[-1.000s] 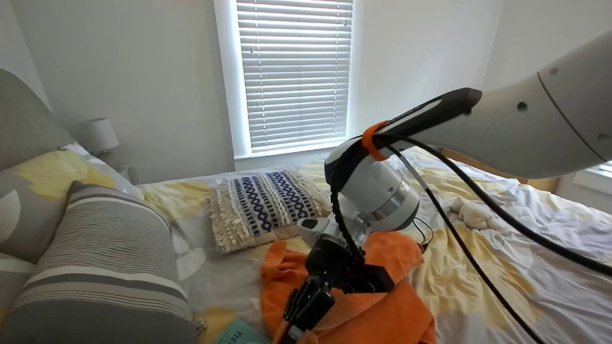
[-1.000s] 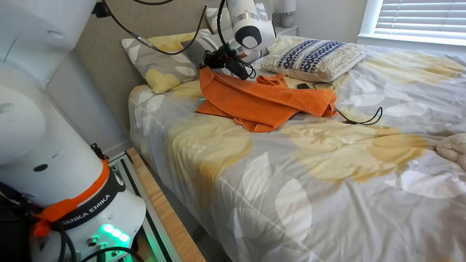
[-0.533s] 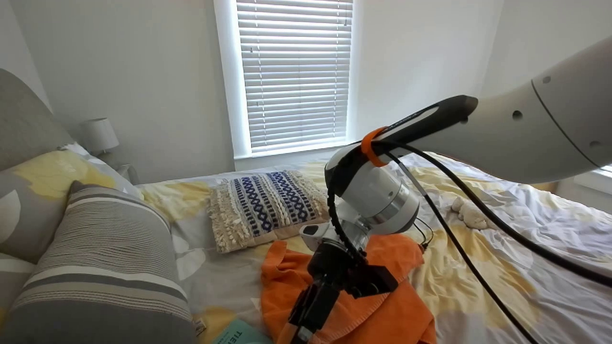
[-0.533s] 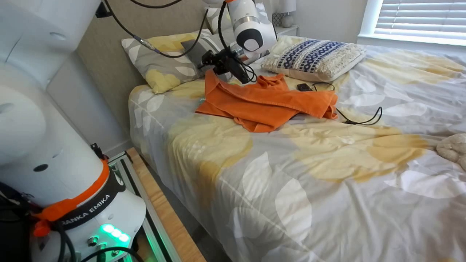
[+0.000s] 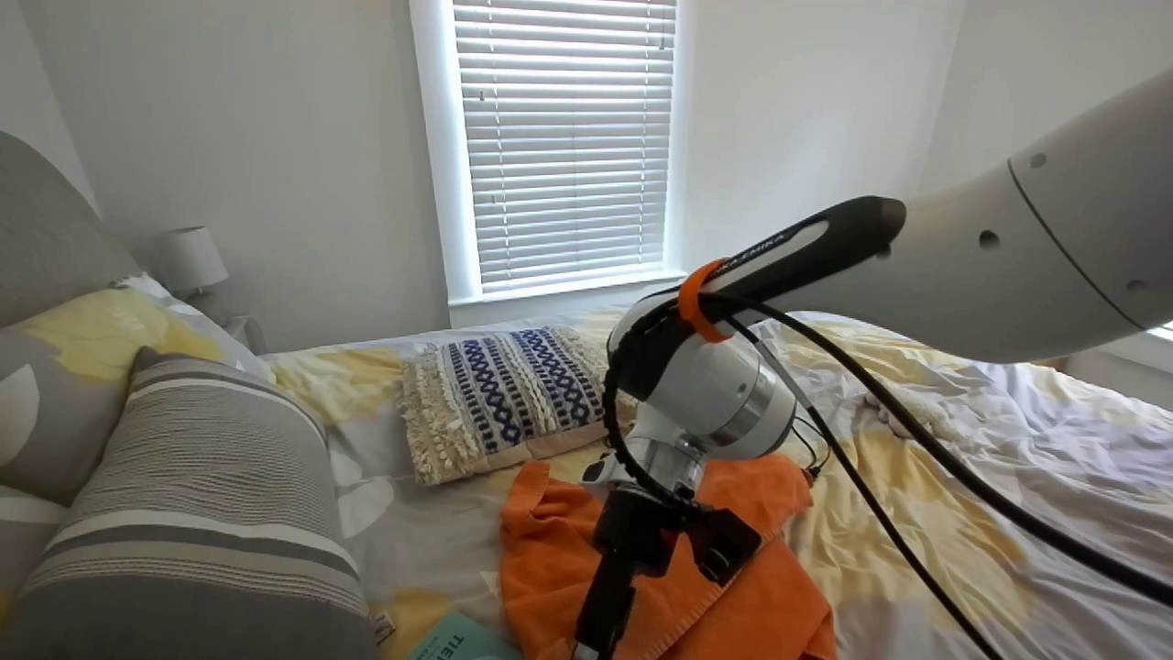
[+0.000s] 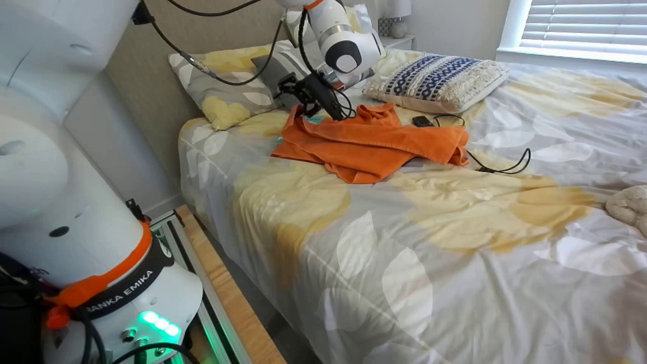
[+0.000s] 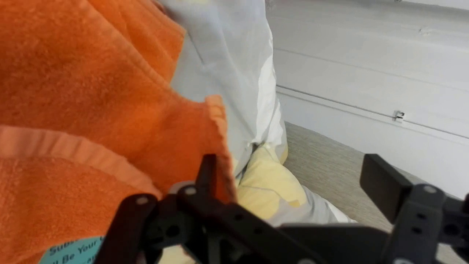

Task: Fold the towel in half from right to left.

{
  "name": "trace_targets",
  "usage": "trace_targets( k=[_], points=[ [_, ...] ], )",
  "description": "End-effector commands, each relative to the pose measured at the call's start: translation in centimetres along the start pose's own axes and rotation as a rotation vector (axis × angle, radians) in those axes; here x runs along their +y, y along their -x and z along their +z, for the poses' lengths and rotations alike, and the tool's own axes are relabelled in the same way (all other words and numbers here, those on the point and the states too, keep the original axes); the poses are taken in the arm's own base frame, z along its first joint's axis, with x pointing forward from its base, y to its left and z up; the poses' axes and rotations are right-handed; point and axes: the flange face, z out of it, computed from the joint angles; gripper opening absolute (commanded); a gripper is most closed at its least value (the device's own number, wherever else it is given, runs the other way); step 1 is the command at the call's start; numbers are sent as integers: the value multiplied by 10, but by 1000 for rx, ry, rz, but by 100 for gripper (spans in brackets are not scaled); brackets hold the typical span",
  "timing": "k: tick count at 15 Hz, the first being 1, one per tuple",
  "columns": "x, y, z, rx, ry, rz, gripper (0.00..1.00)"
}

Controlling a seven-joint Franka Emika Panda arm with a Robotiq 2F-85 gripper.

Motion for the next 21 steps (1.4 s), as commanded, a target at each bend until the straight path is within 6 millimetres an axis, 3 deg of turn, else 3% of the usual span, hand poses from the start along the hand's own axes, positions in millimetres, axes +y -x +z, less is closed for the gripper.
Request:
trace_targets(
  k=[1,5,8,16,21],
  points=[
    [-7,-1,20,-120,82,123,100],
    [-11,8,12,-264,187,218,100],
    [-20,18,-20,-335,295,229,100],
    [-77,30,-160,-350,729,196,100],
    [-99,55,-227,-97,898,289,100]
  ],
)
